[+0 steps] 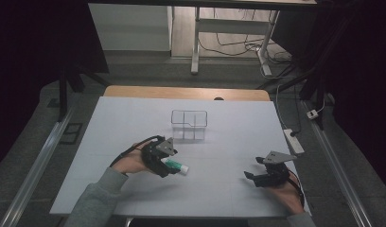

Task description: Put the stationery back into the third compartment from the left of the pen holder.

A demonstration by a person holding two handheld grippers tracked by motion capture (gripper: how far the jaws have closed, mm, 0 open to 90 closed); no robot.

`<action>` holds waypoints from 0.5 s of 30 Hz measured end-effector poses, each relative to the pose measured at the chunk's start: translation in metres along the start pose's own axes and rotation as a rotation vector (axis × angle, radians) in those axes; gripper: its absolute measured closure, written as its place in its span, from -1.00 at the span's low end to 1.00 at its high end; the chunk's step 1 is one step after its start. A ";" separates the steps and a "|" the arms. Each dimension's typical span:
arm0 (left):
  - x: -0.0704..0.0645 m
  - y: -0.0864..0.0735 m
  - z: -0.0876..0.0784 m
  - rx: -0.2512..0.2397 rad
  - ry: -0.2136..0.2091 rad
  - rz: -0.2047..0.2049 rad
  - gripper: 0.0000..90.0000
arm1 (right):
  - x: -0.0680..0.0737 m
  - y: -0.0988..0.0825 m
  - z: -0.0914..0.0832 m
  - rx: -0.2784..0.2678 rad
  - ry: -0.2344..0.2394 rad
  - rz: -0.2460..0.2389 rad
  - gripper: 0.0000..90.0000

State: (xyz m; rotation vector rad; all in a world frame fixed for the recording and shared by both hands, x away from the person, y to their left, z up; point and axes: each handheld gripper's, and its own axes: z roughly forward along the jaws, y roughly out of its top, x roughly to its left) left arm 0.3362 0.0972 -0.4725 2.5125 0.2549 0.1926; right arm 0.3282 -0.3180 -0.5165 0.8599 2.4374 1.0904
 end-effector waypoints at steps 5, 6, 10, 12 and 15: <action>0.000 0.005 0.010 0.026 0.001 0.020 -0.34 | 0.000 0.000 0.000 -0.004 -0.002 -0.002 -0.55; 0.000 0.006 0.011 0.034 -0.001 0.027 -0.34 | 0.000 0.000 0.001 -0.002 -0.002 -0.002 -0.55; 0.000 0.009 0.017 0.049 -0.008 0.043 -0.35 | 0.000 0.000 0.001 0.001 -0.002 -0.001 -0.55; 0.001 0.011 0.020 0.056 -0.012 0.049 -0.36 | -0.001 0.000 0.001 0.000 -0.002 0.000 -0.55; 0.002 0.013 0.025 0.069 -0.019 0.054 -0.36 | 0.000 0.000 0.001 0.001 0.000 -0.003 -0.55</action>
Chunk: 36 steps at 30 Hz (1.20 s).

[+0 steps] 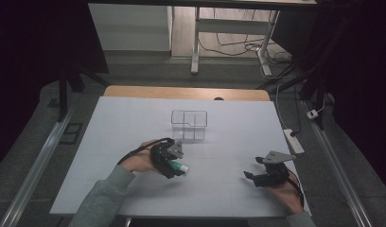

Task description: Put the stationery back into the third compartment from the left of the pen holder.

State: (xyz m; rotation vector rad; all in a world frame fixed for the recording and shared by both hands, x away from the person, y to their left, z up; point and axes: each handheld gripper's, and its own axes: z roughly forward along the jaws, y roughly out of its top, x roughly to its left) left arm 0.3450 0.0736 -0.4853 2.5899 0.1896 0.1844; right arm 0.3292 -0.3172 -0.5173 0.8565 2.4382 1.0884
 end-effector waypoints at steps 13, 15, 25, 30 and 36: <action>0.005 0.009 0.019 0.069 -0.029 0.080 -0.29 | 0.000 0.000 0.001 0.009 0.003 0.002 -0.55; 0.005 0.010 0.021 0.073 -0.037 0.092 -0.26 | 0.000 0.000 0.001 0.011 0.004 0.002 -0.55; 0.008 0.008 0.026 0.089 -0.061 0.109 -0.20 | 0.000 -0.001 0.002 0.017 0.005 0.001 -0.55; 0.009 0.008 0.032 0.104 -0.072 0.125 -0.11 | 0.000 -0.001 0.002 0.018 0.005 0.002 -0.55; 0.010 0.007 0.034 0.103 -0.103 0.142 0.05 | 0.000 -0.001 0.002 0.019 0.004 0.001 -0.55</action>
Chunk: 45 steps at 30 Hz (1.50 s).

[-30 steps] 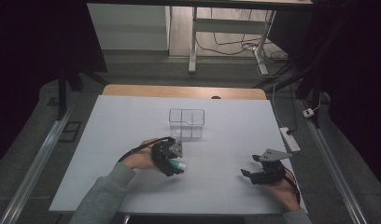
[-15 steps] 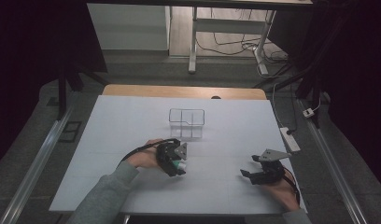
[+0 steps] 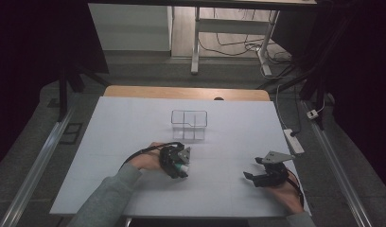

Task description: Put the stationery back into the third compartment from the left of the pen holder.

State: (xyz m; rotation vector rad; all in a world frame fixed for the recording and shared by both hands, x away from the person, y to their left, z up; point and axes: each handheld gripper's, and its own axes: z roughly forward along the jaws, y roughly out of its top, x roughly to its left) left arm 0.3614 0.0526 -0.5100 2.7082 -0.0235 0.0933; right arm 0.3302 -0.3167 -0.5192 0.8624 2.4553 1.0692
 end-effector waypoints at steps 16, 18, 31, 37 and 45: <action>-0.003 -0.003 -0.002 -0.010 -0.008 0.057 0.38 | 0.001 0.000 -0.001 -0.004 -0.002 -0.002 -0.55; -0.003 -0.003 -0.002 -0.006 0.002 0.065 0.40 | 0.001 0.000 -0.001 -0.006 -0.003 -0.003 -0.55; -0.003 -0.003 -0.019 -0.039 0.086 0.006 0.43 | 0.001 0.000 -0.002 -0.009 -0.006 -0.005 -0.55; -0.004 -0.005 -0.033 -0.113 0.135 -0.063 0.43 | 0.001 0.001 -0.003 -0.020 -0.009 -0.003 -0.55; -0.004 -0.010 -0.045 -0.159 0.187 -0.133 0.43 | 0.001 0.001 -0.003 -0.023 -0.010 -0.007 -0.55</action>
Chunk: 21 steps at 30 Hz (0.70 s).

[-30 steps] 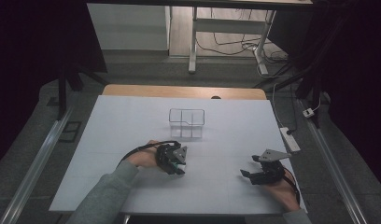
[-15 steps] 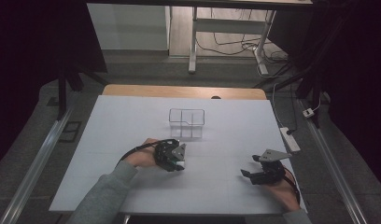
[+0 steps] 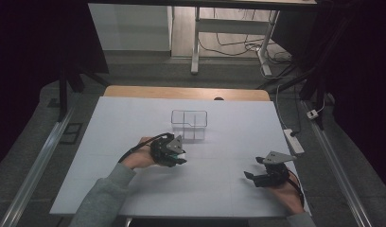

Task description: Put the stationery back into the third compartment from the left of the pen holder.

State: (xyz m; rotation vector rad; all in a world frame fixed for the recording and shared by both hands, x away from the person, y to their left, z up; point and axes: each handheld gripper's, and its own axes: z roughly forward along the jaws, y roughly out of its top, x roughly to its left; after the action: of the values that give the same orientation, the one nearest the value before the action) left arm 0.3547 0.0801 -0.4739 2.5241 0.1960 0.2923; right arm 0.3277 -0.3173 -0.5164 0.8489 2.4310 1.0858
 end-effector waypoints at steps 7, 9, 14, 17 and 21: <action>0.006 -0.004 -0.010 -0.049 0.041 -0.059 0.43 | 0.000 0.000 0.000 0.001 -0.001 0.002 -0.55; 0.008 -0.005 -0.013 -0.063 0.048 -0.067 0.43 | 0.000 0.000 0.000 0.001 -0.002 0.002 -0.55; 0.011 -0.007 -0.018 -0.092 0.064 -0.103 0.43 | 0.000 0.000 0.000 0.002 -0.003 0.004 -0.55; 0.012 -0.007 -0.019 -0.101 0.080 -0.122 0.43 | 0.000 0.000 0.000 0.003 -0.005 0.003 -0.55; 0.015 -0.008 -0.022 -0.128 0.095 -0.165 0.43 | 0.000 0.000 0.000 0.001 -0.005 0.006 -0.54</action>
State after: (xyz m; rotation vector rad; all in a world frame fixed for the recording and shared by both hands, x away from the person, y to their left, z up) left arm 0.3626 0.1020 -0.4585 2.3524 0.4076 0.3479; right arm 0.3280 -0.3174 -0.5165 0.8586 2.4264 1.0841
